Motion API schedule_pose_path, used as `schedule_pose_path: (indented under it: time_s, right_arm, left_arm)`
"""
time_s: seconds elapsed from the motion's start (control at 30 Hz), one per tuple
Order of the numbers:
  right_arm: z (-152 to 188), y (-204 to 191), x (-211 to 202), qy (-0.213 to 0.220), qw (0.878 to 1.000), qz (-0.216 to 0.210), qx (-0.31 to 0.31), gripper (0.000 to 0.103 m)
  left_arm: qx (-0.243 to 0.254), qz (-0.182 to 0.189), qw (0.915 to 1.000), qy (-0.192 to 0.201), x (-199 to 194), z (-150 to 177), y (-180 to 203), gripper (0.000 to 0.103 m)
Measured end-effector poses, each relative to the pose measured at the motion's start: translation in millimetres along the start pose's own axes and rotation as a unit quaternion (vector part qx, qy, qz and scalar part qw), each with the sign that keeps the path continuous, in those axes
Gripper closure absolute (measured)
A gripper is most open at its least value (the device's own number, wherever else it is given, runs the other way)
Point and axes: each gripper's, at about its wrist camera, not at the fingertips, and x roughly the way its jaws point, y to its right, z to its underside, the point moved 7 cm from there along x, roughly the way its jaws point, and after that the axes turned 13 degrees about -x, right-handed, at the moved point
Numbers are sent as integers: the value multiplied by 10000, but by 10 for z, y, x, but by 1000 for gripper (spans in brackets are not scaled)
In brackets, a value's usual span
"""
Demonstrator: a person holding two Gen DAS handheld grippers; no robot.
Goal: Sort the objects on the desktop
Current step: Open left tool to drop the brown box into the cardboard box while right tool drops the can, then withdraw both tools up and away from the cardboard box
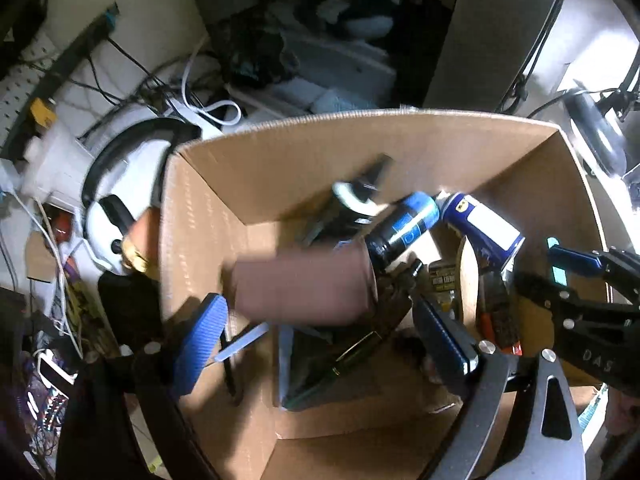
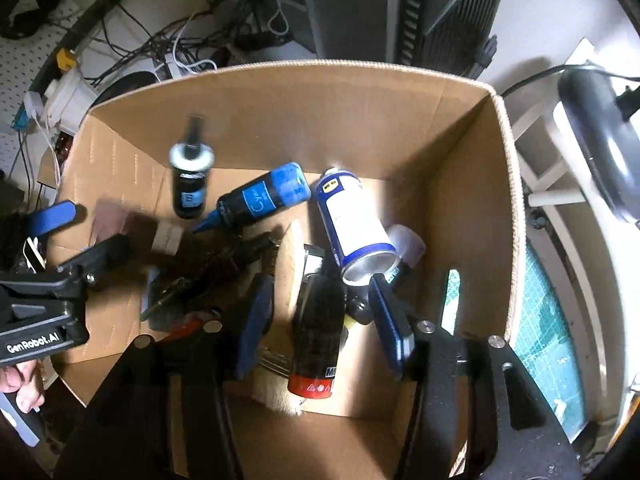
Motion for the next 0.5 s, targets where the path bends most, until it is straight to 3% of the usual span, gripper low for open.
schedule_pose_path:
  time_s: [0.13, 0.2, 0.27, 0.37, 0.5]
  right_arm:
    - [13, -56, -127, 145, 9997, 171, -36, 43]
    - [31, -79, -216, 231, 9994, 259, -28, 33]
    - [47, -78, -389, 453, 9976, 523, 31, 1]
    - [69, -105, -717, 982, 9925, 721, 83, 0]
    - [95, -150, -986, 1223, 9899, 706, 117, 0]
  left_arm:
    - [-159, 90, 9998, 99, -123, 46, -21, 0]
    - [-309, 175, 9992, 168, -209, 72, -49, 0]
    - [-470, 301, 9979, 327, -354, 106, -68, 0]
    - [-484, 348, 9969, 513, -531, 152, -62, 0]
    - [-440, 439, 9952, 751, -784, 162, -42, 0]
